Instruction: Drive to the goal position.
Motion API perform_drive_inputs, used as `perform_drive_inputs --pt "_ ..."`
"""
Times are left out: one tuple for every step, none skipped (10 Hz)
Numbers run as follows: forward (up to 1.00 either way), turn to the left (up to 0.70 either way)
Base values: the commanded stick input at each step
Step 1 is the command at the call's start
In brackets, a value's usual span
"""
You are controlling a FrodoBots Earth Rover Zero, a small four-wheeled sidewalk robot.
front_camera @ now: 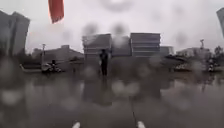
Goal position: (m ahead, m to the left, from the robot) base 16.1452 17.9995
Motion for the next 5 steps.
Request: perform_drive_inputs --pt "0.70 0.00" --pt "0.70 0.00" --pt "0.70 0.00" --pt "0.70 0.00" --pt "0.70 0.00"
